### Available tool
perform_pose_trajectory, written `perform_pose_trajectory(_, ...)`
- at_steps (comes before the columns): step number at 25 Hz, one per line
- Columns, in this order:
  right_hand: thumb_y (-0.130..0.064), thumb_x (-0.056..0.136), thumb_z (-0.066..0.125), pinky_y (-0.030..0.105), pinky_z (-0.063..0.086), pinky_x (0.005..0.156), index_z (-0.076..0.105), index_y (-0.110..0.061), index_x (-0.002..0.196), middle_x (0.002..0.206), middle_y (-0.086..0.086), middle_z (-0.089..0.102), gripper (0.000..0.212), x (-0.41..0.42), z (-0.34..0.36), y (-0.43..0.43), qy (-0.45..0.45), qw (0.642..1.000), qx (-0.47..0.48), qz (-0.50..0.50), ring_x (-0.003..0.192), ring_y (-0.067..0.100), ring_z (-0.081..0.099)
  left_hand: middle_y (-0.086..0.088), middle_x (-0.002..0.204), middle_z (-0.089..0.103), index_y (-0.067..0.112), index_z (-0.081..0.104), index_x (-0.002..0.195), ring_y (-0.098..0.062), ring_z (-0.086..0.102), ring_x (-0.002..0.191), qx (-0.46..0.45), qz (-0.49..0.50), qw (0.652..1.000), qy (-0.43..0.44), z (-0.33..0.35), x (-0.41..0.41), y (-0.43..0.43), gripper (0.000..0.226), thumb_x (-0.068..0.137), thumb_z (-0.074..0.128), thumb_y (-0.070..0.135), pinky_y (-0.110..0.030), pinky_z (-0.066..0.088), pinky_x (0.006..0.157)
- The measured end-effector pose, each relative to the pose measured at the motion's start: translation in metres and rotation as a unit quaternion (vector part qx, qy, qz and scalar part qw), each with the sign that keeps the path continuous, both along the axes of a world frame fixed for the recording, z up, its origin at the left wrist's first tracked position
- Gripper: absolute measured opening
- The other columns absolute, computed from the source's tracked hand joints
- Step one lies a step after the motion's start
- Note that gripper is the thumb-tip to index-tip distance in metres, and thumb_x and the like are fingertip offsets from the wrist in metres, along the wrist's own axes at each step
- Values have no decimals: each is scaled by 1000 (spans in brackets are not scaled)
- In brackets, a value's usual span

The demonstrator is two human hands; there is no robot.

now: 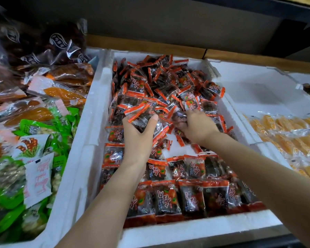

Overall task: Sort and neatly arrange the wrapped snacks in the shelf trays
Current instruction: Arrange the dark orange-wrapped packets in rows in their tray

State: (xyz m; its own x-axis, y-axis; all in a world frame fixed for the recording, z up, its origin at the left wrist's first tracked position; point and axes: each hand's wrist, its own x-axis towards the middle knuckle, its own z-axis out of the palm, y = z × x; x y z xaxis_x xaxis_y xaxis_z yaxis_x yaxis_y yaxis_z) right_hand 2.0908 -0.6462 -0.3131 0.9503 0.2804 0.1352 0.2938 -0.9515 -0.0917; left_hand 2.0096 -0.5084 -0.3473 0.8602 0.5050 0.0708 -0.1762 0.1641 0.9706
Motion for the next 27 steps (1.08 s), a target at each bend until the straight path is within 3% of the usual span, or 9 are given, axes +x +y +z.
perform_pose_trajectory(5, -28, 96, 50, 29, 46, 65, 54, -4, 111, 78, 14, 58, 29, -55, 31, -10, 147, 943, 300, -4, 71, 27, 56, 2, 144, 45, 26, 32, 143, -16, 41, 133, 17, 11, 999, -36, 22, -15, 7, 84, 73, 68, 56, -44, 34, 111)
perform_pose_trajectory(8, -27, 91, 58, 29, 44, 75, 51, -5, 114, 86, 5, 59, 33, -84, 29, 18, 287, 877, 385, 16, 77, 14, 55, 8, 121, 61, 24, 46, 127, -9, 57, 115, 41, 36, 996, -69, 40, -30, 24, 53, 82, 68, 42, -40, 43, 104)
perform_pose_trajectory(9, -27, 91, 59, 24, 27, 71, 51, -8, 109, 90, 3, 60, 28, -90, 24, 31, 306, 871, 385, 27, 82, 11, 56, 8, 115, 64, 25, 48, 122, -8, 60, 109, 41, 43, 995, -82, 47, -36, 32, 44, 84, 68, 36, -40, 45, 101)
perform_pose_trajectory(10, -28, 91, 59, 27, 37, 94, 52, -8, 109, 94, 5, 61, 28, -93, 16, 47, 318, 869, 378, 32, 86, 13, 57, 7, 112, 65, 25, 49, 120, -8, 62, 106, 44, 49, 993, -93, 53, -42, 40, 41, 85, 68, 34, -40, 47, 100)
perform_pose_trajectory(14, -39, 91, 56, 26, 39, 55, 52, -11, 81, 66, 2, 52, 30, -94, -23, 99, 287, 930, 212, 93, 60, 16, 50, -7, 127, 60, 10, 44, 135, -22, 56, 119, 99, 65, 988, -97, 60, -62, 69, 86, 70, 70, 62, -49, 45, 101)
perform_pose_trajectory(19, -36, 93, 55, 26, 37, 50, 37, -14, 56, 52, 1, 41, 47, -87, -24, 108, 207, 964, 128, 103, 46, 14, 40, -13, 137, 51, 12, 36, 141, -31, 48, 127, 127, 82, 986, -64, 42, -79, 82, 106, 61, 67, 74, -53, 40, 104)
perform_pose_trajectory(21, -31, 90, 61, 29, 46, 52, 46, -9, 62, 58, 6, 54, 39, -87, -23, 106, 241, 952, 150, 112, 50, 15, 49, -12, 141, 47, 20, 36, 141, -29, 44, 131, 118, 80, 988, -58, 38, -80, 81, 108, 56, 65, 79, -52, 38, 106)
perform_pose_trajectory(23, -34, 88, 64, 37, 54, 65, 54, -5, 93, 79, 11, 67, 31, -88, -26, 105, 236, 953, 150, 118, 66, 22, 61, -10, 141, 47, 18, 35, 142, -27, 44, 131, 106, 68, 990, -61, 39, -79, 77, 109, 57, 65, 77, -51, 38, 107)
perform_pose_trajectory(27, -39, 89, 59, 38, 49, 84, 39, -15, 124, 109, 6, 61, 47, -73, -17, 85, 43, 984, 109, 133, 99, 23, 58, -11, 135, 52, 14, 38, 139, -26, 49, 126, 101, 50, 991, -70, 42, -67, 67, 99, 64, 66, 71, -50, 40, 105)
